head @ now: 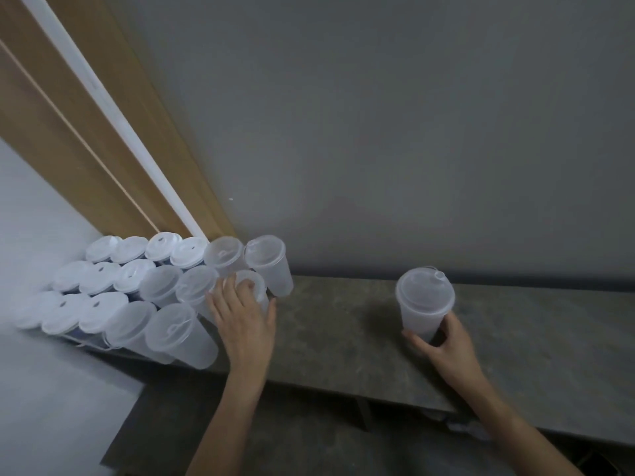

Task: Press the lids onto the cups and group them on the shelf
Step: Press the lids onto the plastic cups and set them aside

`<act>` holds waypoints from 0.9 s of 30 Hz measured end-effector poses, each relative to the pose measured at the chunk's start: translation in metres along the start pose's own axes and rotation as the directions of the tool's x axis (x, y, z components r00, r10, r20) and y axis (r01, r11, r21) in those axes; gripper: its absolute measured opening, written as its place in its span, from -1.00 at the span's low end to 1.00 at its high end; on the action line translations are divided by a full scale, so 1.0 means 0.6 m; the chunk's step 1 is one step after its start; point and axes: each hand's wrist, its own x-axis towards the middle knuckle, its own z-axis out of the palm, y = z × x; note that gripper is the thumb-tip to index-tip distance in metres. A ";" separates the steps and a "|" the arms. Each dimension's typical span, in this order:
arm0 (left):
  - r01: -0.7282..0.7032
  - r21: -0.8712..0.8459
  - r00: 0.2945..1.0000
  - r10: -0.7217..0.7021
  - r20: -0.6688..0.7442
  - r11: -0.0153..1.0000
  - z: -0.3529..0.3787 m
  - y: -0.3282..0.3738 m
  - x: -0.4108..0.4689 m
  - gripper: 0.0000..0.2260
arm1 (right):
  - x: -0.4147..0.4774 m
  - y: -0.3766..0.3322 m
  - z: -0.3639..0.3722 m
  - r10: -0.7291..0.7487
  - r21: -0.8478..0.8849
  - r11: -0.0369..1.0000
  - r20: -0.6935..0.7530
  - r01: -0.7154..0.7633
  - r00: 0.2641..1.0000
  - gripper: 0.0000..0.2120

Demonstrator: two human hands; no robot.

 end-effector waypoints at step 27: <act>-0.296 -0.671 0.852 0.506 0.137 0.680 0.021 0.266 -0.055 -0.35 | -0.063 0.021 -0.082 -0.033 -0.161 0.986 -0.484 -0.052 0.875 -0.35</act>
